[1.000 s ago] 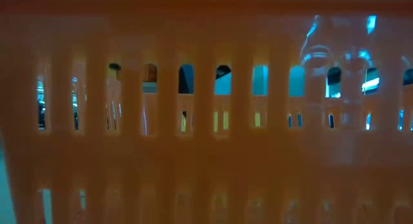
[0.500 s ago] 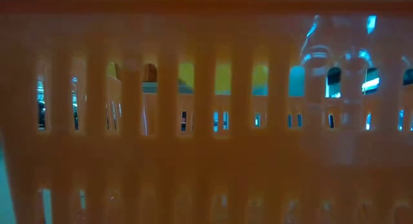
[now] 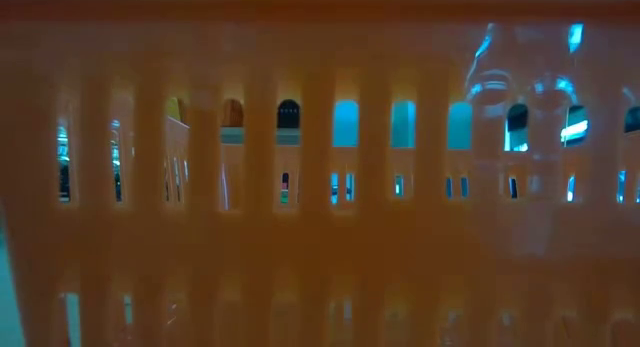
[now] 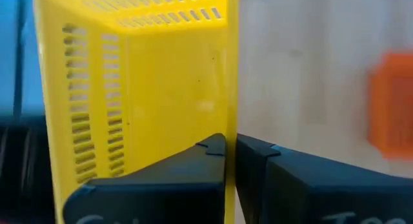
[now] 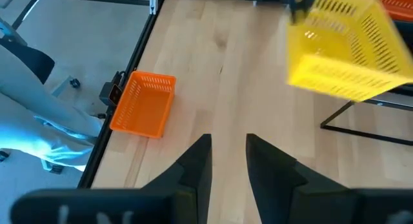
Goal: Stack baskets on shelf by color
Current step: Stack the yellow basket on top of the yellow basket on the shelf
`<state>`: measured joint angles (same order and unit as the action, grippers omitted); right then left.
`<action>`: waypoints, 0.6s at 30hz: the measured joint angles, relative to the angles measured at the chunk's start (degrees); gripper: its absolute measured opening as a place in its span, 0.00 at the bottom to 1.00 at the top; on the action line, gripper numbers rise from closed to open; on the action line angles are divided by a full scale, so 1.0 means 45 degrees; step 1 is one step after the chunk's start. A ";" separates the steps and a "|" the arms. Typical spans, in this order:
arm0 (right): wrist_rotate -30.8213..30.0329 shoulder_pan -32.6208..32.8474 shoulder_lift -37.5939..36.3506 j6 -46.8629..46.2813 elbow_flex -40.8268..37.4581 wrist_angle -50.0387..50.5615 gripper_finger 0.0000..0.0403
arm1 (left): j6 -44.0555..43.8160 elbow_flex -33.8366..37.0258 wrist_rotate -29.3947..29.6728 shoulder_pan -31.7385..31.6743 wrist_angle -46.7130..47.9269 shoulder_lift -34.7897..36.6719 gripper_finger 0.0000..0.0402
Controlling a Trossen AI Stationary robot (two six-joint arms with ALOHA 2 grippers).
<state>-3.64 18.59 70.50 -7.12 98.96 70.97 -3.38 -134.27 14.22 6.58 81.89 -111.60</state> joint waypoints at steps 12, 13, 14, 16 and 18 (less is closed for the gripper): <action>-0.0856 0.0004 0.0015 0.0973 -0.0005 -0.0079 0.23 | -0.6473 0.0047 0.1999 -0.2227 0.1803 0.1463 0.00; -0.1000 0.0005 0.0015 0.1004 -0.0005 -0.0081 0.23 | -0.6797 0.0041 0.2165 -0.2421 0.1805 0.1556 0.00; -0.1073 0.0001 0.0015 0.1019 -0.0005 -0.0086 0.23 | -0.7128 0.0043 0.2346 -0.2623 0.1810 0.1607 0.00; -0.1093 0.0000 0.0015 0.1015 -0.0005 -0.0081 0.23 | -0.7717 0.0085 0.2514 -0.3123 0.1801 0.1688 0.00; -0.1093 0.0000 0.0015 0.1012 -0.0005 -0.0081 0.23 | -0.8242 0.0085 0.2645 -0.3669 0.1801 0.1750 0.00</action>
<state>-8.56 18.59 70.57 -2.57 98.94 70.61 -40.47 -133.88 26.12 -9.93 90.00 -103.72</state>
